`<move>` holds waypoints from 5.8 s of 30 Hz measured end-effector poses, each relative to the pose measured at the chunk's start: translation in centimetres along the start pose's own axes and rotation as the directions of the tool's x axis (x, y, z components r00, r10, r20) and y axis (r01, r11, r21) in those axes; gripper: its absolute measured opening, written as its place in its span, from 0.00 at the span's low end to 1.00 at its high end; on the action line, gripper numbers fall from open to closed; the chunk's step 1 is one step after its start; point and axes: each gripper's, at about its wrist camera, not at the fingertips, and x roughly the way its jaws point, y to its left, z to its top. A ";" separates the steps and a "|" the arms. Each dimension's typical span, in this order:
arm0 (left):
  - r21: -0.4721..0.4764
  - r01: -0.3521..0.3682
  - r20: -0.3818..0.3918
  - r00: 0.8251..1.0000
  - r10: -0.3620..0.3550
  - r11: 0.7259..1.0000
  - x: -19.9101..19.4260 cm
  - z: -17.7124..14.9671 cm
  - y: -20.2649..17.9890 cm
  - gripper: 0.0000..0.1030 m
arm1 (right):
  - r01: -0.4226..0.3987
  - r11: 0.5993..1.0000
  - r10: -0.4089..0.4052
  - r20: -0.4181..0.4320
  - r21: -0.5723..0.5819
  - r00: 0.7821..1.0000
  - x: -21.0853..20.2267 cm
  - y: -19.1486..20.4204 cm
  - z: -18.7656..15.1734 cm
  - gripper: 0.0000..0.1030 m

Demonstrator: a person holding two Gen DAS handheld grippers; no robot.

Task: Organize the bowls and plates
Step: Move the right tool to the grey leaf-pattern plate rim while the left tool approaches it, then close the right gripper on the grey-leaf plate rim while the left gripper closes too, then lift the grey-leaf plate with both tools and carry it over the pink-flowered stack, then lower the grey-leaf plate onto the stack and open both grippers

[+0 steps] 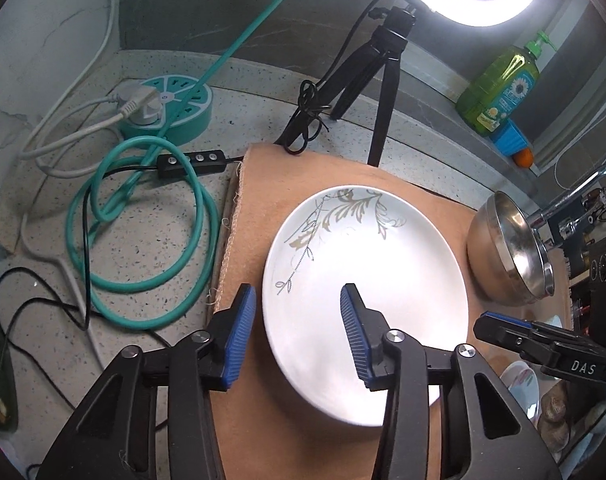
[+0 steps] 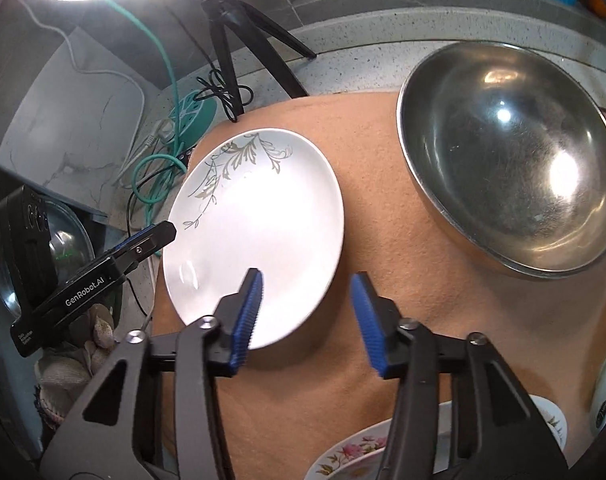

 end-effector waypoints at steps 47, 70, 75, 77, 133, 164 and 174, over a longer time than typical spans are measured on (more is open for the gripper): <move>-0.039 0.008 -0.019 1.000 -0.009 0.999 -0.2 -0.9 0.5 0.11 | 0.048 0.998 -0.047 -0.038 0.028 0.998 1.1 -0.2 0.4 0.09; 0.054 0.070 0.049 0.996 -0.073 0.996 -6.8 -4.3 -5.9 0.11 | 0.020 0.999 -0.021 0.040 0.031 0.999 -7.7 -1.8 -5.0 0.09; 0.078 0.089 0.038 0.995 -0.092 0.993 -7.1 -5.7 -8.0 0.11 | 0.028 0.999 -0.030 0.048 0.045 0.998 -9.5 -3.1 -6.8 0.09; 0.088 0.100 0.026 0.994 -0.103 0.991 -7.1 -6.3 -8.8 0.11 | 0.033 0.998 -0.035 0.051 0.052 0.998 -10.3 -3.9 -7.6 0.09; 0.206 0.152 -0.196 0.974 -0.111 0.967 -3.0 -15.0 -17.3 0.11 | 0.201 0.974 -0.198 -0.030 0.107 0.980 -13.6 -13.2 -16.5 0.09; 0.288 0.084 -0.176 0.984 -0.034 0.954 -3.1 -15.3 -18.2 0.11 | 0.290 0.957 -0.290 -0.043 -0.013 0.956 -12.7 -11.6 -16.4 0.11; 0.303 0.070 -0.171 0.985 -0.018 0.950 -3.1 -15.3 -18.2 0.11 | 0.315 0.948 -0.317 -0.040 -0.048 0.948 -12.4 -11.2 -16.3 0.13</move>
